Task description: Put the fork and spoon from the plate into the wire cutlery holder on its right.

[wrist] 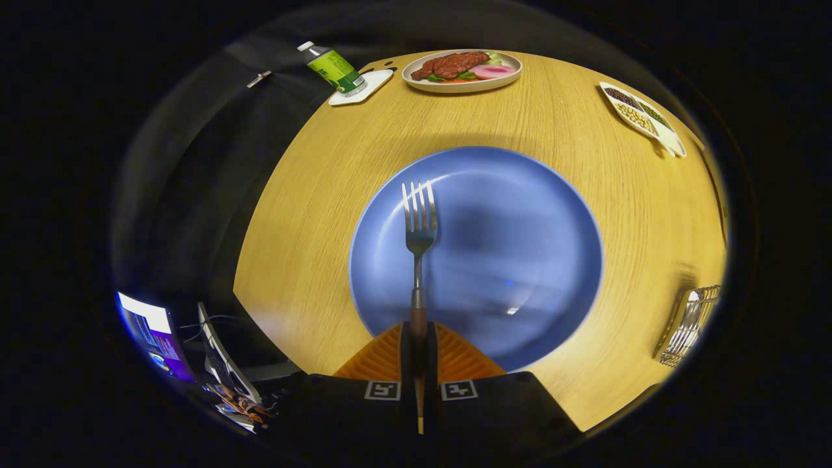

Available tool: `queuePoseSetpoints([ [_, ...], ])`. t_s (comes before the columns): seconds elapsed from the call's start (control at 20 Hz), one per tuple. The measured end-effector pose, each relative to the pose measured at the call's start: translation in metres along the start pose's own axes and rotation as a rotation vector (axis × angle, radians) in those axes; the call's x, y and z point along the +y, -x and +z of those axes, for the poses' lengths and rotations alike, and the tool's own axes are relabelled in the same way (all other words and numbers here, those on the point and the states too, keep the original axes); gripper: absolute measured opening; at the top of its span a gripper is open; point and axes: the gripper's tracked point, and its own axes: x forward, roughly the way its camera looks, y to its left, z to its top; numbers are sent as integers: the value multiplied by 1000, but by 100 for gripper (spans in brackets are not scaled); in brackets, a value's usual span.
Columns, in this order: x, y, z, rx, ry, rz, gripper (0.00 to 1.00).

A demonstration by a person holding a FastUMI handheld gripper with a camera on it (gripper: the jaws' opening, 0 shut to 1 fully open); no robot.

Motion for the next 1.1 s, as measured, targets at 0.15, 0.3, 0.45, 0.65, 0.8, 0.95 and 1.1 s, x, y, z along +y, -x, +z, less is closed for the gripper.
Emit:
queuePoseSetpoints([
  [0.15,-7,32,-3,-18,47,1,8],
  [0.3,-12,65,-5,-36,32,26,8],
  [0.45,-27,105,-7,-50,30,23,8],
  [0.65,-61,156,-15,-71,5,-9,8],
  [0.8,-86,189,-27,-50,-3,-26,8],
  [0.95,-115,220,-37,-23,17,-64,8],
  [1.1,-141,246,-44,27,31,-88,8],
])
